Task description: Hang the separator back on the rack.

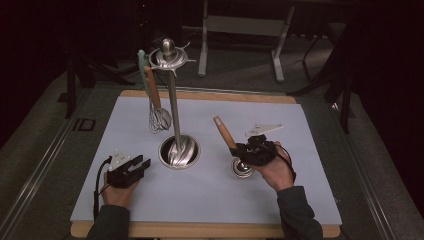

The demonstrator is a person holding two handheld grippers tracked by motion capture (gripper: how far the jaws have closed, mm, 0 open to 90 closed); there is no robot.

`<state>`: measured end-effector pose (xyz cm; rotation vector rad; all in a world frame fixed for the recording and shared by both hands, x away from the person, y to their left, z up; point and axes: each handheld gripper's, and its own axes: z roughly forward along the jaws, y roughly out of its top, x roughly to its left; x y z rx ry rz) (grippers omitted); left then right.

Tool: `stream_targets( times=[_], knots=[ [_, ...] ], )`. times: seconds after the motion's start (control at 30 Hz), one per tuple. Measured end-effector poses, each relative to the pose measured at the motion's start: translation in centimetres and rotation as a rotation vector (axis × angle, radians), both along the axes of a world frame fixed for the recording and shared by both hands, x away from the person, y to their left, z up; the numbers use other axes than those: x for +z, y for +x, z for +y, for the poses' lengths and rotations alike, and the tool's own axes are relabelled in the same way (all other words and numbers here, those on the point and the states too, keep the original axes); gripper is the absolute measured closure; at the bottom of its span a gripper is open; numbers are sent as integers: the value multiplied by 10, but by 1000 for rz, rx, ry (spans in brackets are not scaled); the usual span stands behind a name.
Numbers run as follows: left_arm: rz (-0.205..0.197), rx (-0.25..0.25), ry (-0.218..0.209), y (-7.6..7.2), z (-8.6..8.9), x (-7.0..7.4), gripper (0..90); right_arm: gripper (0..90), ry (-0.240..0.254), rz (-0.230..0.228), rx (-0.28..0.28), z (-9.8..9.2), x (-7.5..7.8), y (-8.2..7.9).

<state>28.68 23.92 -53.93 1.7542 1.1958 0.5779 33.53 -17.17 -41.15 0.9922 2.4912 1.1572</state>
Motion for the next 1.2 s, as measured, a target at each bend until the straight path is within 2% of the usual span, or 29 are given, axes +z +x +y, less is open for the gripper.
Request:
stream_targets(
  times=[0.2,0.5,0.83,1.2],
  knots=[
    [-3,1,3,0,-1,0,612,711,16,-22,3,3,6,-1],
    [-1,5,-3,-1,0,0,610,711,58,-32,7,6,7,-5],
    [-3,6,-1,-1,0,0,609,710,86,-84,28,7,13,-12],
    [-4,4,-3,-1,0,0,607,711,111,-117,39,10,20,-14]
  ],
)
